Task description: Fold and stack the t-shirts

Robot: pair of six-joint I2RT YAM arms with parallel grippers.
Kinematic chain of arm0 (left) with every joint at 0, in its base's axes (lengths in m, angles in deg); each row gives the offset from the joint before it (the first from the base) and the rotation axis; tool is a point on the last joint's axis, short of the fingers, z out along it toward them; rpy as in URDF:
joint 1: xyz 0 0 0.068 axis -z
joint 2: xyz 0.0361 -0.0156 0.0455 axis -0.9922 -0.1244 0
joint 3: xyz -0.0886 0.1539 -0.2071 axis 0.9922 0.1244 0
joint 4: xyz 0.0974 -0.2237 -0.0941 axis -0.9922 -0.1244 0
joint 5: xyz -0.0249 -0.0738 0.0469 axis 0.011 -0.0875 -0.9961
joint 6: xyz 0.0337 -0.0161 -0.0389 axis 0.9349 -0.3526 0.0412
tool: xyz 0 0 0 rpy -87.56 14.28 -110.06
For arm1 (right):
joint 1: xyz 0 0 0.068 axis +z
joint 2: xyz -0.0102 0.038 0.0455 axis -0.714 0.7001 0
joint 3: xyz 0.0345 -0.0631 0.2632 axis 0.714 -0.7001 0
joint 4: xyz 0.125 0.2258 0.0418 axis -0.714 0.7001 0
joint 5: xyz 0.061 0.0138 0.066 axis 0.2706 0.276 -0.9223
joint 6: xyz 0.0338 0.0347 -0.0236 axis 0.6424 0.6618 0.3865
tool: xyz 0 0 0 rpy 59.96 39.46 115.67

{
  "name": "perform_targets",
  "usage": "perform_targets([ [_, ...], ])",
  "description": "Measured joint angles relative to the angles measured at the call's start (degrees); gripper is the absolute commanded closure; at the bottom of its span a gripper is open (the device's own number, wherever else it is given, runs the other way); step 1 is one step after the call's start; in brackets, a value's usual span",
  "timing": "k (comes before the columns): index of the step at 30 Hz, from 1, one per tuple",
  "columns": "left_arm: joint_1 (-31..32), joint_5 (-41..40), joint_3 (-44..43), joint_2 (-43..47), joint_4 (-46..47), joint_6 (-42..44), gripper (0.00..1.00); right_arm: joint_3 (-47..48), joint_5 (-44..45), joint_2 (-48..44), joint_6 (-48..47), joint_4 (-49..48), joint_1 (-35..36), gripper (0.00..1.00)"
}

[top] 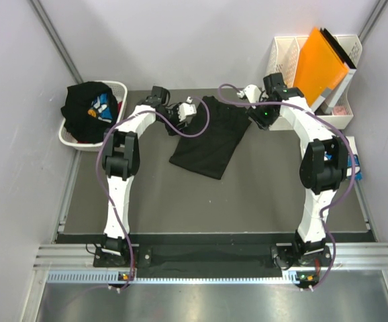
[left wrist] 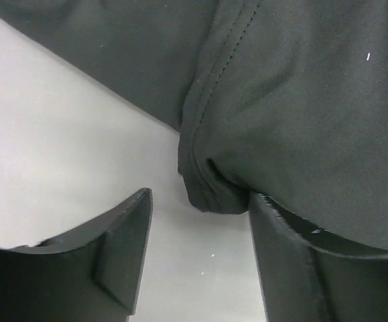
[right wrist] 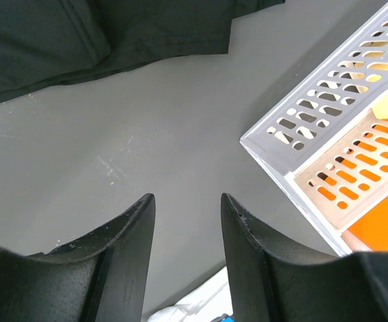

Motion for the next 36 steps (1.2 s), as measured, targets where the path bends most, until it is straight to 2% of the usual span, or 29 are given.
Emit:
perform_targets([
  [2, 0.02, 0.39, 0.00, -0.42, 0.20, -0.09, 0.56, 0.00, 0.00, 0.00, -0.02, 0.15, 0.00, 0.57],
  [3, 0.04, 0.59, 0.00, -0.48, 0.37, -0.02, 0.77, 0.04, 0.00, 0.00, -0.04, 0.20, 0.00, 0.57],
  [5, 0.07, 0.87, 0.00, -0.55, 0.52, -0.04, 1.00, 0.37, 0.02, 0.13, -0.11, 0.48, 0.00, 0.57],
  [13, 0.37, 1.95, 0.33, -0.57, 2.47, 1.11, 1.00, 0.74, 0.20, 0.63, -0.15, 1.05, 0.00, 0.57],
  [23, 0.33, 4.04, 16.90, 5.60, 20.31, 1.60, 1.00, 0.74, 1.16, 0.96, -0.15, 1.25, 0.00, 0.58],
  [36, 1.18, 5.09, 19.63, 7.13, 34.01, -0.74, 1.00, 0.74, 1.36, 0.96, -0.13, 1.27, 0.02, 0.58],
])
